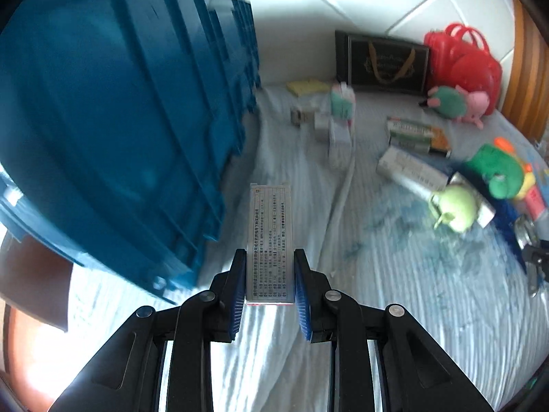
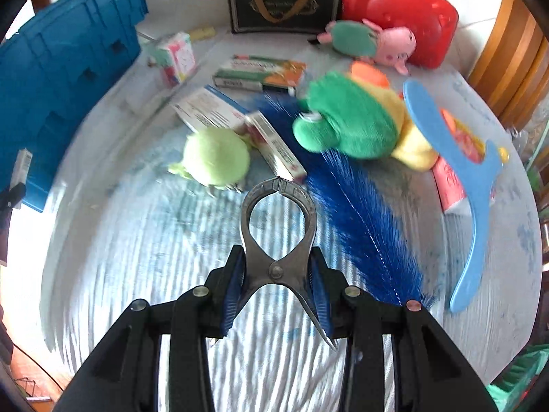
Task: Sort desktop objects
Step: 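Lift and carry the medicine box and metal clip with both tools over the blue crate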
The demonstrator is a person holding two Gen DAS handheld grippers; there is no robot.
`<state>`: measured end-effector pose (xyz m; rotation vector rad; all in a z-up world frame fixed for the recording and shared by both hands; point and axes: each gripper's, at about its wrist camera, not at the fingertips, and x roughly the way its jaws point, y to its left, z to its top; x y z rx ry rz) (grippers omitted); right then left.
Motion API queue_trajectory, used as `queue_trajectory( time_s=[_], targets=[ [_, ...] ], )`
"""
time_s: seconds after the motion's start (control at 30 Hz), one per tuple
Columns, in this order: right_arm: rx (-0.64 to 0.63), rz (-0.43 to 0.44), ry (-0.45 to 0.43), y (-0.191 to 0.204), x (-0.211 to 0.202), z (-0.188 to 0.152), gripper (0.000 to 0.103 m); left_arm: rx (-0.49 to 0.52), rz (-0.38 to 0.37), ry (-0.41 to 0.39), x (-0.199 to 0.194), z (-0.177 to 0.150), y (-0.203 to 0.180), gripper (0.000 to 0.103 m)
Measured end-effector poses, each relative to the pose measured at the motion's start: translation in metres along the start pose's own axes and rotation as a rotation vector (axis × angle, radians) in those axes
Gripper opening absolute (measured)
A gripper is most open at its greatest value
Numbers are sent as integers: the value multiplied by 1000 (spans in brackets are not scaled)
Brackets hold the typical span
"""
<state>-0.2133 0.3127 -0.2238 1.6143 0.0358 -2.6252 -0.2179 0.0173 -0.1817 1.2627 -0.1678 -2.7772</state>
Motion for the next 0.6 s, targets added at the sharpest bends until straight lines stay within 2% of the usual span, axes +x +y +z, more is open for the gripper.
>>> queue_trajectory(
  time_s=[0.2,0.4,0.6],
  targets=[
    [-72,46,-70,22,-29,16,37,6,-28,-54,-32,11,-3,26],
    [-145,92,-119,44,-51,29,37,5,-38,-26,-41,10,-16,26],
    [-205,129,-197,69,-78,50,37,-1,-25,-75,-62,17,-25,26]
  ],
)
